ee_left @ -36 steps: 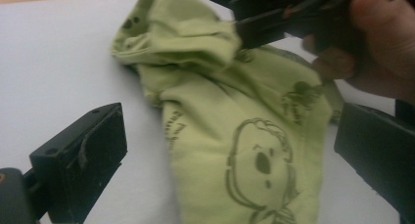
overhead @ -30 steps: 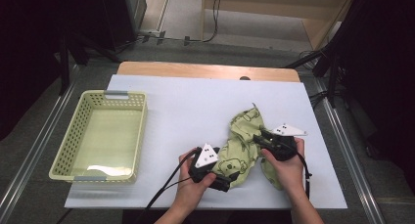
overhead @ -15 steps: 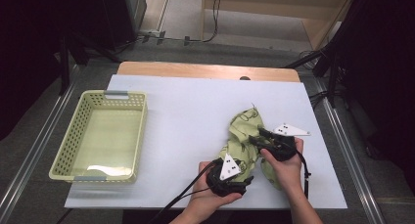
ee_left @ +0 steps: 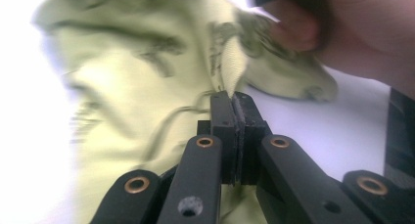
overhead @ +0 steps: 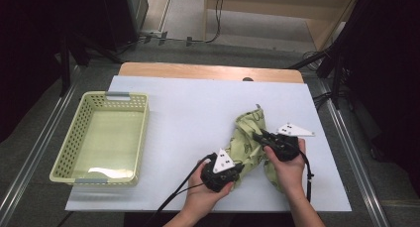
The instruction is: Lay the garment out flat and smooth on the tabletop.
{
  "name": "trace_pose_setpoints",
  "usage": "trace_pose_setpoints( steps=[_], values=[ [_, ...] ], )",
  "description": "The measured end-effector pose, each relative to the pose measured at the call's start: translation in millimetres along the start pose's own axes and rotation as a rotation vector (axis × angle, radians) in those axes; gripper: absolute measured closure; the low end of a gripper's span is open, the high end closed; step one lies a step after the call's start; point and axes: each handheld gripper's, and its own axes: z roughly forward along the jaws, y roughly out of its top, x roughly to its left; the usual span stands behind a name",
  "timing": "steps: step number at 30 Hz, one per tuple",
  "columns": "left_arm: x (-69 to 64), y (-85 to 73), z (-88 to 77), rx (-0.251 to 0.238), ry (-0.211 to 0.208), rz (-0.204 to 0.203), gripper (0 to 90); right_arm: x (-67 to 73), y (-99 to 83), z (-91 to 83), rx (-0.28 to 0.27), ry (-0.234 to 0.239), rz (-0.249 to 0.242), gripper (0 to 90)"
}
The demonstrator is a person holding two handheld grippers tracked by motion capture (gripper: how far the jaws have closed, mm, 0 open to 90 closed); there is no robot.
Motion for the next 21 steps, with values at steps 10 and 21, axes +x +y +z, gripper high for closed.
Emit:
trace_pose_setpoints(
  steps=[10,21],
  values=[
    [32.6,-0.6,-22.2,-0.039,0.083,-0.058,90.0,-22.3,2.3,-23.8,-0.07,-0.026,0.066,71.7],
    [59.7,1.5,-41.9,-0.101,0.209,-0.131,90.0,-73.3,-8.8,-68.4,-0.126,-0.186,0.17,71.7]
  ],
)
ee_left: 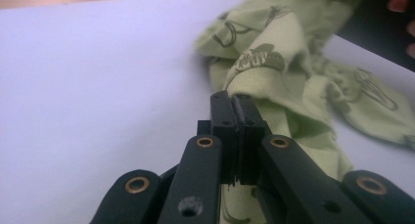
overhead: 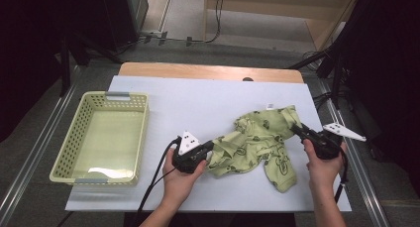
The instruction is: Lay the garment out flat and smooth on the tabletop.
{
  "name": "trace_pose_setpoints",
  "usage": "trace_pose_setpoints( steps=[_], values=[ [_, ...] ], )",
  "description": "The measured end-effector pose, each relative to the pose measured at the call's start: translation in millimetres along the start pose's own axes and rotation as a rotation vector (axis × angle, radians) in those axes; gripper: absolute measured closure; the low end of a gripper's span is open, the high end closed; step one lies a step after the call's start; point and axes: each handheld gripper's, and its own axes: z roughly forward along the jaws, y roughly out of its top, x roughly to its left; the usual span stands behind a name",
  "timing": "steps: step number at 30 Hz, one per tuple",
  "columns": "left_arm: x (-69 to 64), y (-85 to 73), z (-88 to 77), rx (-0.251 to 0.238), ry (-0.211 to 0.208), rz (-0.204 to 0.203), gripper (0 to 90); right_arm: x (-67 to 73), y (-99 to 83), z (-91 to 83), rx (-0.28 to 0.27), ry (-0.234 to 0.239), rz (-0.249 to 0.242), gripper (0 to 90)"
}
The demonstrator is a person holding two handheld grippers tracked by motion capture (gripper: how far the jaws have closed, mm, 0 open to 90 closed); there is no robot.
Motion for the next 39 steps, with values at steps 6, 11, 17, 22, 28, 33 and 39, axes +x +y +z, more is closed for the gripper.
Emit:
trace_pose_setpoints(
  steps=[6,11,17,22,28,33,39],
  values=[
    [15.9,4.3,-3.0,-0.015,0.037,-0.086,86.5,-24.4,-3.0,-15.6,-0.004,-0.064,0.043,69.9],
    [17.4,8.4,-7.8,-0.033,0.028,-0.099,49.4,-9.5,-0.5,-19.8,-0.012,-0.087,-0.027,40.5],
    [12.9,7.7,-6.7,-0.03,-0.005,-0.09,30.1,31.2,-7.0,-3.5,0.067,0.084,-0.133,30.9],
    [13.5,4.2,-5.5,-0.029,-0.066,-0.093,10.9,67.2,-26.6,32.0,0.202,0.2,-0.196,22.2],
    [15.8,-2.5,-1.1,-0.004,-0.076,-0.103,2.9,91.3,-43.3,60.0,0.348,0.153,-0.285,23.5],
    [15.0,-6.8,1.6,0.014,-0.061,-0.101,2.9,95.4,-47.1,64.1,0.399,0.198,-0.291,55.6],
    [14.6,-8.5,3.8,0.028,-0.054,-0.098,3.0,97.6,-48.5,55.0,0.369,0.232,-0.277,79.6]
  ],
)
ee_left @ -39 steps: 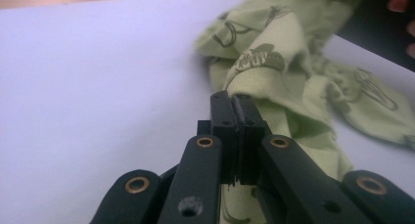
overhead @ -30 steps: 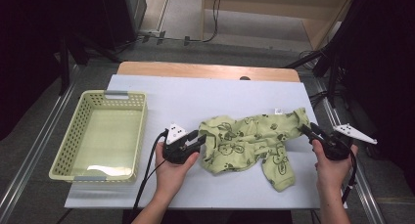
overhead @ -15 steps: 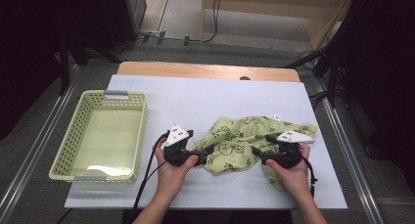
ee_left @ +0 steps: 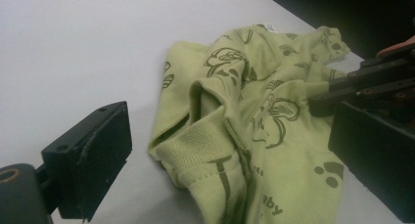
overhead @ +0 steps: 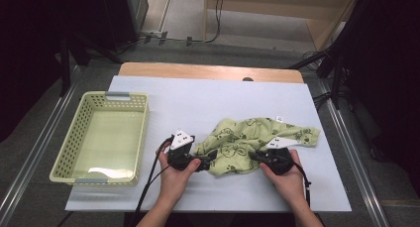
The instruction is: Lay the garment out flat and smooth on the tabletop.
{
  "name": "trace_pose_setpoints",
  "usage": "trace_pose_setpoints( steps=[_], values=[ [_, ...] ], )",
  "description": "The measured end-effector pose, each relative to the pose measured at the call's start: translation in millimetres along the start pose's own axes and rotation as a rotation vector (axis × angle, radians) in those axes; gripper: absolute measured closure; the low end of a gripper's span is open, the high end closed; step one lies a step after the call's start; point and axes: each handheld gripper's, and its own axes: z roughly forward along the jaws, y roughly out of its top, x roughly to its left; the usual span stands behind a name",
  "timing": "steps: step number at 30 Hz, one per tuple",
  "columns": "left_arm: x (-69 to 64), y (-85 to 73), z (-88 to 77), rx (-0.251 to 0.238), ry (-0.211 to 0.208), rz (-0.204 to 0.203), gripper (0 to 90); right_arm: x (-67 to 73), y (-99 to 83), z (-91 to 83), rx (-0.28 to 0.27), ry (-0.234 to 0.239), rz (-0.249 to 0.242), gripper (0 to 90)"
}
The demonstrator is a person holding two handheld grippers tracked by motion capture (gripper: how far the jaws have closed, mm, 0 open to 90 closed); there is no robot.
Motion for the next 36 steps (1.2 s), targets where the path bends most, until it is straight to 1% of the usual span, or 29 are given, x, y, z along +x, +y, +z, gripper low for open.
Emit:
trace_pose_setpoints(
  steps=[2,3,4,6,8,10,12,15,17,19,21,22,23,24,25,26,27,28,29,31,32,33,34,35,36],
  values=[
    [0.3,-0.1,0.3,0.001,0.002,-0.002,3.0,3.6,-0.3,-2.4,-0.01,0.023,0.008,80.2],
    [0.4,-0.1,0.3,0.0,0.003,-0.003,3.0,7.5,-0.1,-3.7,-0.021,0.036,0.006,80.3],
    [0.7,-0.1,0.2,0.0,0.005,-0.004,3.0,10.5,0.1,-4.5,-0.025,0.039,0.0,80.4],
    [1.3,0.2,-0.2,-0.002,0.008,-0.007,3.0,20.1,1.7,-6.9,-0.038,0.049,-0.011,80.6],
    [1.9,0.5,-0.9,-0.005,0.009,-0.008,3.1,29.9,3.9,-9.0,-0.052,0.08,-0.022,80.7],
    [2.5,0.7,-1.2,-0.007,0.01,-0.011,3.0,42.4,6.0,-9.6,-0.068,0.116,-0.035,80.8],
    [3.4,0.8,-1.8,-0.007,0.012,-0.013,3.1,53.0,7.1,-9.3,-0.073,0.138,-0.05,80.8],
    [4.8,0.8,-2.4,-0.006,0.025,-0.021,4.8,73.9,6.5,-8.2,-0.082,0.159,-0.081,80.8],
    [6.4,0.6,-2.8,-0.006,0.03,-0.029,4.8,84.2,5.9,-8.6,-0.081,0.18,-0.1,80.9],
    [7.4,0.6,-3.0,-0.007,0.034,-0.03,4.8,97.5,5.9,-10.4,-0.08,0.214,-0.125,80.9],
    [8.2,0.7,-3.3,-0.008,0.038,-0.032,4.8,108.1,6.6,-11.2,-0.072,0.251,-0.149,80.9],
    [8.4,0.9,-3.5,-0.008,0.038,-0.033,4.8,112.0,7.0,-10.9,-0.067,0.268,-0.152,80.7],
    [8.5,1.0,-3.7,-0.009,0.04,-0.034,4.8,116.2,7.7,-10.2,-0.055,0.288,-0.165,79.7],
    [8.5,1.0,-3.7,-0.011,0.042,-0.035,4.8,120.7,8.3,-9.1,-0.046,0.304,-0.172,76.0],
    [8.5,1.1,-3.9,-0.012,0.043,-0.035,4.8,122.7,9.0,-8.8,-0.049,0.317,-0.169,67.4],
    [8.7,1.3,-4.3,-0.012,0.042,-0.035,4.8,123.7,9.8,-9.6,-0.058,0.327,-0.161,57.6],
    [8.9,1.4,-4.6,-0.012,0.043,-0.034,4.8,123.2,11.9,-12.3,-0.084,0.323,-0.158,49.9],
    [9.2,1.4,-5.1,-0.013,0.044,-0.032,4.8,122.4,13.5,-14.9,-0.099,0.313,-0.154,45.9],
    [9.4,1.4,-5.3,-0.015,0.044,-0.034,4.8,118.2,16.6,-19.8,-0.128,0.3,-0.152,43.2],
    [10.4,1.1,-5.5,-0.016,0.045,-0.035,4.8,105.7,22.4,-28.3,-0.172,0.267,-0.138,41.6],
    [10.9,1.0,-5.5,-0.015,0.044,-0.035,4.8,97.8,25.4,-31.8,-0.19,0.247,-0.119,41.6],
    [11.1,1.0,-5.3,-0.017,0.045,-0.037,4.8,88.9,28.5,-34.3,-0.204,0.216,-0.103,41.6],
    [11.4,0.9,-5.3,-0.015,0.046,-0.036,4.8,82.6,30.6,-35.5,-0.208,0.187,-0.088,41.6],
    [11.9,0.9,-4.9,-0.015,0.045,-0.036,4.8,74.8,33.7,-35.3,-0.202,0.144,-0.072,41.0],
    [12.0,0.9,-4.7,-0.015,0.045,-0.037,4.8,65.6,37.7,-31.3,-0.184,0.097,-0.065,39.8]
  ],
)
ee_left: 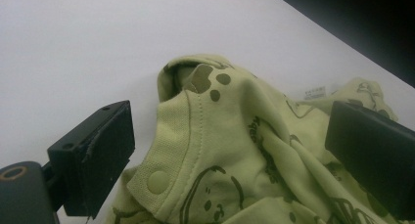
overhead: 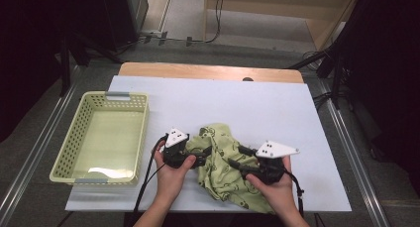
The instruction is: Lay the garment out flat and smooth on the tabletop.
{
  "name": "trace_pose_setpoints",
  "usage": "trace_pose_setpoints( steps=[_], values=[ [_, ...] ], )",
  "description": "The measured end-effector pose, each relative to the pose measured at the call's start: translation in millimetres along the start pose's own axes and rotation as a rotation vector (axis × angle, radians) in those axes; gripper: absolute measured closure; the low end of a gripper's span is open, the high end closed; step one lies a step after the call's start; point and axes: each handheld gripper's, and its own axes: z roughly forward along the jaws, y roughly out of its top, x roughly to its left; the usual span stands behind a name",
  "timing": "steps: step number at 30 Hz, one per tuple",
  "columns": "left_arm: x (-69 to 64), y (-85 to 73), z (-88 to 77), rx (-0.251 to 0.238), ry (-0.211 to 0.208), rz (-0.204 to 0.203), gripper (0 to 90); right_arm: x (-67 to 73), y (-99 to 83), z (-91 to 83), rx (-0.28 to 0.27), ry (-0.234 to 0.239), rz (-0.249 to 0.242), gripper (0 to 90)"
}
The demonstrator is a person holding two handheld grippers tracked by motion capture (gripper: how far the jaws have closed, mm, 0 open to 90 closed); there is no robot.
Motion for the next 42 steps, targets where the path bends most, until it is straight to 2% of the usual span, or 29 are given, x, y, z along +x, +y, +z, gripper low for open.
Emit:
trace_pose_setpoints(
  steps=[2,5,10,12,13,14,15,17,18,20,22,24,28,33,37,42],
  values=[
    [0.0,0.0,0.5,-0.002,0.002,-0.003,4.8,-13.9,2.4,10.6,0.04,-0.044,0.021,36.7],
    [-0.2,-0.1,0.6,0.002,0.002,-0.001,4.8,-25.4,3.6,29.6,0.094,-0.053,0.029,32.8],
    [-0.4,-1.1,1.3,0.006,-0.001,-0.002,4.8,-26.8,1.4,59.1,0.169,-0.067,0.001,30.3],
    [-0.6,-1.3,1.0,0.006,-0.002,0.0,4.8,-23.5,-3.3,68.2,0.21,-0.051,-0.009,29.6],
    [-0.4,-1.3,0.8,0.005,-0.002,0.001,4.8,-22.0,-5.1,70.6,0.228,-0.063,-0.022,31.2],
    [-0.4,-1.2,0.5,0.004,-0.001,0.001,4.8,-20.2,-7.8,73.4,0.252,-0.081,-0.038,36.7],
    [-0.3,-1.1,0.2,0.003,-0.001,0.001,4.8,-19.6,-10.5,75.2,0.268,-0.086,-0.047,46.0],
    [-0.5,-1.1,-0.2,0.001,0.0,0.002,4.8,-21.0,-14.5,77.1,0.292,-0.067,-0.048,63.9],
    [-0.8,-1.1,-0.2,0.0,0.0,0.0,4.8,-22.3,-15.5,75.6,0.281,-0.076,-0.054,74.2],
    [-1.3,-1.1,-0.6,0.001,-0.001,0.002,4.8,-26.9,-15.8,70.3,0.268,-0.065,-0.028,82.2],
    [-1.6,-1.0,-0.6,0.001,-0.002,0.002,4.8,-35.1,-15.0,60.6,0.218,-0.052,0.009,83.1],
    [-1.9,-0.9,-0.6,0.0,-0.004,0.003,4.8,-42.5,-13.5,49.9,0.179,-0.069,0.036,83.3],
    [-2.6,-0.9,-0.4,0.002,-0.004,0.007,4.9,-65.7,-10.8,19.6,0.078,-0.12,0.097,83.4],
    [-3.5,-0.7,-0.2,0.0,-0.004,0.008,5.5,-97.4,-12.7,-18.3,-0.009,-0.193,0.176,83.4],
    [-4.6,-1.0,0.8,0.002,-0.002,0.01,5.5,-117.4,-14.7,-47.9,-0.069,-0.252,0.227,83.3],
    [-6.8,-2.2,2.7,0.012,-0.003,0.017,5.5,-137.2,-20.1,-76.1,-0.127,-0.315,0.274,83.3]
  ],
)
